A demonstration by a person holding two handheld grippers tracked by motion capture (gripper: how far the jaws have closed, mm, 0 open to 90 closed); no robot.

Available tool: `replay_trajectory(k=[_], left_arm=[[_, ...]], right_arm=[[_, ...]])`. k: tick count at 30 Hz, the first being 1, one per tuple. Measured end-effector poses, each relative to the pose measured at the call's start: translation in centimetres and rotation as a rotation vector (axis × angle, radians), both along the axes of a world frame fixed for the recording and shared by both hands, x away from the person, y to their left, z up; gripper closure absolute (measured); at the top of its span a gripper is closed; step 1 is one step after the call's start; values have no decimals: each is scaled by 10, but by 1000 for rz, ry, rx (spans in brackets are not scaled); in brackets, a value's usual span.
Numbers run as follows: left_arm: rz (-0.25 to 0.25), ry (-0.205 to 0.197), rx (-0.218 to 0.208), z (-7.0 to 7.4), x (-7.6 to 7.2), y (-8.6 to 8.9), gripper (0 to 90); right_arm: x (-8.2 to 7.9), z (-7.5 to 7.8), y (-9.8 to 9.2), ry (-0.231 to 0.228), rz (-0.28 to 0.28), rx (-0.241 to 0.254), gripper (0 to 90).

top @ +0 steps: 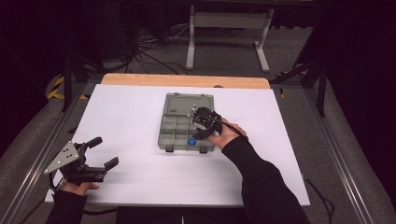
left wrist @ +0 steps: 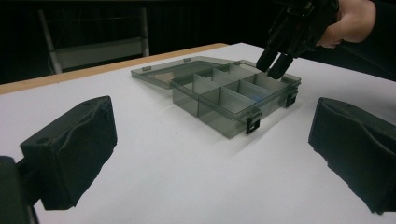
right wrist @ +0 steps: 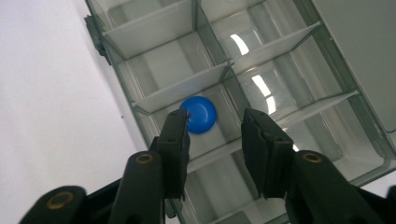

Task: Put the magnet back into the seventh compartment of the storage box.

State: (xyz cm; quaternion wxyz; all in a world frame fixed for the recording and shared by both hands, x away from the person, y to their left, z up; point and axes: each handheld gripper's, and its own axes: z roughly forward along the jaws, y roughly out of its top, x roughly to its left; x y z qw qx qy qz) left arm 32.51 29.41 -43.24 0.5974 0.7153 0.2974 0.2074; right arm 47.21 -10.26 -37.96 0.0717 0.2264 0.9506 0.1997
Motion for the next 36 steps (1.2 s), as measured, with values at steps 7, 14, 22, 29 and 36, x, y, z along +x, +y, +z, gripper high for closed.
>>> replay_trajectory(k=[7, 14, 22, 29, 36], left_arm=[[0, 0, 1, 0, 0, -1, 15], [-1, 1, 8, 0, 0, 0, 16], [5, 0, 4, -1, -1, 1, 15], [1, -2, 6, 0, 0, -2, 15], [3, 2, 4, 0, 0, -1, 15]], right_arm=[[-9, 12, -4, -30, -2, 43, 430], [-24, 28, -13, -81, 3, 109, 252], [-44, 39, -29, -137, 6, 194, 136], [-59, 43, -52, -197, -17, 288, 54], [-77, 46, -78, -249, -40, 380, 40]])
